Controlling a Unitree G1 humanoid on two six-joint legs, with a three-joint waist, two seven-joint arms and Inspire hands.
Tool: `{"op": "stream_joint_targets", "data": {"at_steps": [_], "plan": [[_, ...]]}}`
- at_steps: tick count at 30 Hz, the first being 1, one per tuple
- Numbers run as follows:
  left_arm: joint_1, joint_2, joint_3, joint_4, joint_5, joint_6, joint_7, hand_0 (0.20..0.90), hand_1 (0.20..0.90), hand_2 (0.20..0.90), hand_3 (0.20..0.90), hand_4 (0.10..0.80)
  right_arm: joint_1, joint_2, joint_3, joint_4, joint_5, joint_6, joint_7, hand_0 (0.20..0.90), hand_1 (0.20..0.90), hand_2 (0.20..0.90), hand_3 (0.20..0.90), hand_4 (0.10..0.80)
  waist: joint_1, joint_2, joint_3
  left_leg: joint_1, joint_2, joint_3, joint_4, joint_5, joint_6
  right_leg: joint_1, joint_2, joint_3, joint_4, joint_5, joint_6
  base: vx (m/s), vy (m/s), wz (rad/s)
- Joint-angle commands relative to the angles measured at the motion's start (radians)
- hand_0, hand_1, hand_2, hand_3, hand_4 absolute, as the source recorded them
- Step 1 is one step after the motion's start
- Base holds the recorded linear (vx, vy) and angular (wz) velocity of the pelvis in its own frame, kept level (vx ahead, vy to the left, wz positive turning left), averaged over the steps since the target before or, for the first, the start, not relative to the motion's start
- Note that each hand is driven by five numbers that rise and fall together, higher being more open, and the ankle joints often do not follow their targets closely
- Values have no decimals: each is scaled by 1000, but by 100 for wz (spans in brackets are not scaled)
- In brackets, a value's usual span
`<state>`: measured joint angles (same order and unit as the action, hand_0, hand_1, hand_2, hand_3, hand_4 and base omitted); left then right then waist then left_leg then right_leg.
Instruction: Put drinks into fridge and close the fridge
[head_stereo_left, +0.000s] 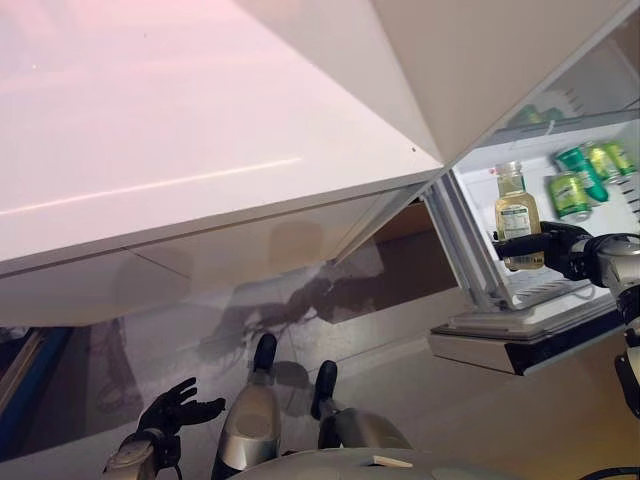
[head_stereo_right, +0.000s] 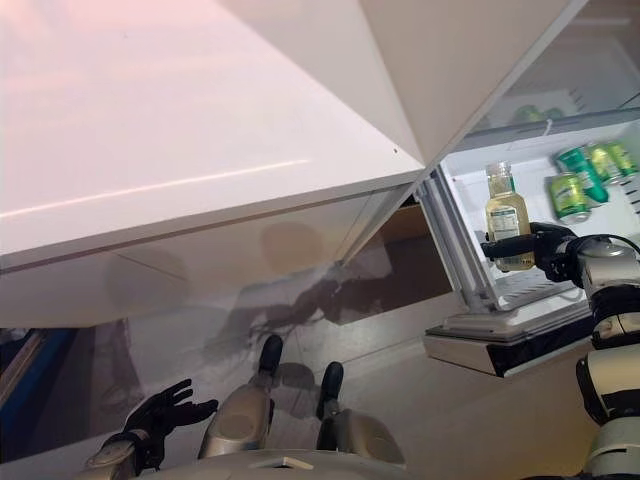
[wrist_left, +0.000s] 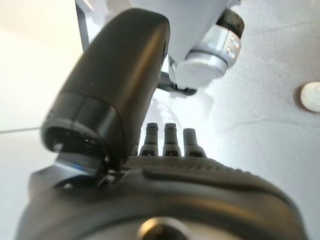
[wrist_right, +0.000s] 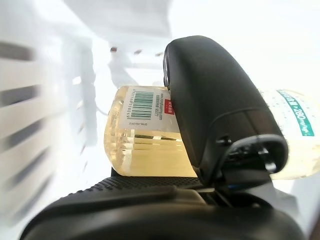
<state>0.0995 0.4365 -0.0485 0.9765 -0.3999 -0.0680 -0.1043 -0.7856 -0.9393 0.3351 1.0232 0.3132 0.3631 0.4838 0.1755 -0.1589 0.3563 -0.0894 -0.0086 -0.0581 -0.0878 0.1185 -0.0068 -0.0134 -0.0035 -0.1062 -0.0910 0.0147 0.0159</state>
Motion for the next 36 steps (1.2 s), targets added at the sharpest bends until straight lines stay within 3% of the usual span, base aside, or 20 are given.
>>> {"op": "stream_joint_targets", "data": {"at_steps": [1, 12, 23, 25, 30, 32, 33, 34, 35, 36], "plan": [[33, 55, -45, -31, -40, -9, -9, 900, 900, 900, 900, 800, -219, -150, 71, 13, -66, -27, 32, 300, 300, 300, 200, 100, 29, 13, -15, -29, -26, -39, 29, -83, 8, -67, 21, -26, 44, 49, 38, -58, 0, 14], [19, 64, -58, -69, -47, -1, -18, 900, 900, 900, 900, 800, -318, -130, 127, 168, -175, 85, 101, 300, 300, 300, 200, 100, 59, 38, 20, -84, -36, -53, 43, -68, 3, -110, 10, -60, 61, 44, 31, -15, -5, 5], [33, 70, -58, -109, -35, 19, -25, 900, 900, 900, 900, 800, -304, -115, 107, 219, -272, 161, 196, 300, 300, 300, 200, 100, 75, 51, 24, -97, -45, -69, 47, -63, 4, -119, 9, -67, 67, 40, 29, 3, 3, 1], [40, 78, -60, -181, -32, 88, 2, 900, 900, 900, 900, 800, -281, -99, 99, 216, -304, 183, 247, 300, 300, 300, 200, 100, 80, 47, 17, -96, -46, -69, 51, -64, 3, -115, 8, -70, 66, 38, 29, 65, -30, 4], [11, 90, -38, -192, -17, 159, 19, 900, 900, 900, 900, 800, -274, -110, 64, 221, -350, 169, 285, 300, 300, 300, 200, 100, 73, 25, -8, -91, -35, -61, 56, -70, 2, -113, 11, -72, 69, 40, 26, 60, -38, 1], [-6, 95, -38, -185, -27, 174, 22, 900, 900, 900, 900, 800, -281, -114, 68, 216, -355, 166, 293, 378, 378, 378, 291, 191, 67, 23, -9, -90, -35, -57, 56, -71, 3, -115, 12, -67, 69, 41, 26, 0, 0, 0], [-16, 96, -41, -181, -35, 179, 24, 900, 900, 900, 900, 800, -283, -111, 71, 216, -352, 165, 290, 500, 500, 500, 433, 333, 63, 24, -9, -89, -34, -55, 56, -70, 4, -116, 13, -65, 69, 43, 25, 0, 0, 0], [-27, 98, -45, -175, -42, 182, 23, 900, 900, 900, 900, 800, -287, -108, 77, 217, -345, 162, 279, 806, 806, 806, 790, 690, 60, 26, -7, -89, -35, -53, 55, -70, 5, -118, 12, -63, 70, 43, 25, -33, 36, 0], [-33, 98, -48, -171, -49, 183, 24, 900, 900, 900, 900, 800, -290, -105, 80, 215, -340, 164, 270, 900, 900, 900, 900, 800, 58, 28, -6, -89, -35, -52, 56, -70, 5, -118, 12, -62, 70, 44, 24, -35, 48, -1], [-41, 98, -52, -164, -55, 184, 24, 900, 900, 900, 900, 800, -293, -102, 82, 215, -340, 162, 266, 900, 900, 900, 900, 800, 55, 30, -5, -89, -36, -50, 57, -70, 6, -119, 11, -61, 72, 44, 24, -30, 51, -1]]}}
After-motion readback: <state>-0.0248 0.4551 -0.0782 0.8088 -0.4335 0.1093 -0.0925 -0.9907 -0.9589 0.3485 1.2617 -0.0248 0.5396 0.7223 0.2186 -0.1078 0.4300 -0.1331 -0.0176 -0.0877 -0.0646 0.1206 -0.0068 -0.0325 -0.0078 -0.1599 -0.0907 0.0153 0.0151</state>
